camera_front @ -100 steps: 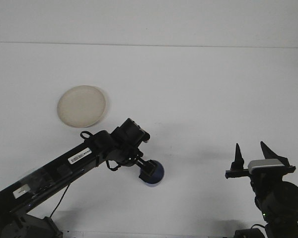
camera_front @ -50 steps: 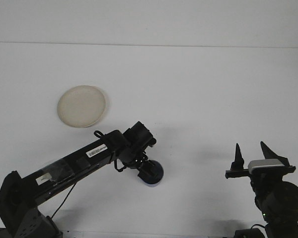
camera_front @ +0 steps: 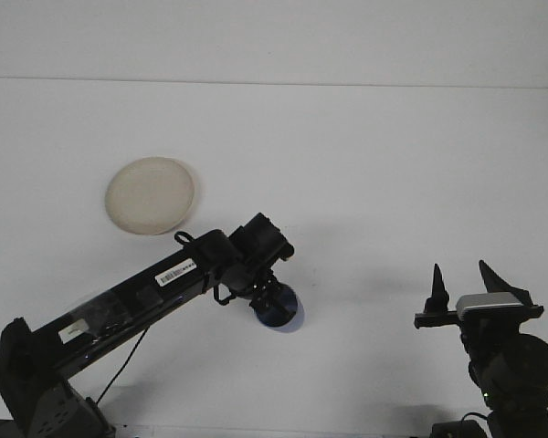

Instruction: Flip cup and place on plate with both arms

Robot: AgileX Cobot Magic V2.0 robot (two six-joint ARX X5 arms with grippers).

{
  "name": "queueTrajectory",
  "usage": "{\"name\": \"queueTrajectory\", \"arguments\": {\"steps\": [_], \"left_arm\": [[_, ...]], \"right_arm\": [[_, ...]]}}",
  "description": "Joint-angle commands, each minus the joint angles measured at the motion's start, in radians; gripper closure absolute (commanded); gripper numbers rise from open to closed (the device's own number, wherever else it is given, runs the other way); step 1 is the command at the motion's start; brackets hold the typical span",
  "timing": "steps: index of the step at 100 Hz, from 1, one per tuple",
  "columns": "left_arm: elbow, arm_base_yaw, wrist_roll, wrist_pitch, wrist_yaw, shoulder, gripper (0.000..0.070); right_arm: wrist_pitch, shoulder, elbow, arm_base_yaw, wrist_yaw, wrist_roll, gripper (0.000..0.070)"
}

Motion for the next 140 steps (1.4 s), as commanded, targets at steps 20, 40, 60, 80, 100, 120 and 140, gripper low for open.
{"name": "queueTrajectory", "arguments": {"steps": [20,40,60,80,100,120,140], "left_arm": [[0.275,0.152,0.087,-0.154,-0.126,0.017,0.0691],[0.376,0.363,0.109,-0.161,-0.231,0.017,0.069],[0.377,0.584,0.111,-0.151,-0.231,0.048,0.069],[0.377,0.724,0.105,-0.098,-0.231,0.118,0.069],[0.377,0.769,0.1,-0.092,-0.227,0.22,0.0688],[0.377,0.776,0.1,-0.062,-0.226,0.3,0.0685],[0.377,0.778,0.095,-0.062,-0.218,0.339,0.06]], "right_arm": [[0.01,0.0,0.006,0.002,0.0,-0.004,0.0212],[0.01,0.0,0.006,0.002,0.0,-0.004,0.0212],[0.01,0.0,0.006,0.002,0.0,-0.004,0.0212],[0.01,0.0,0.006,0.002,0.0,-0.004,0.0212],[0.009,0.0,0.006,0.002,0.0,-0.004,0.0212],[0.009,0.0,0.006,0.002,0.0,-0.004,0.0212],[0.009,0.0,0.006,0.002,0.0,-0.004,0.0212]]}}
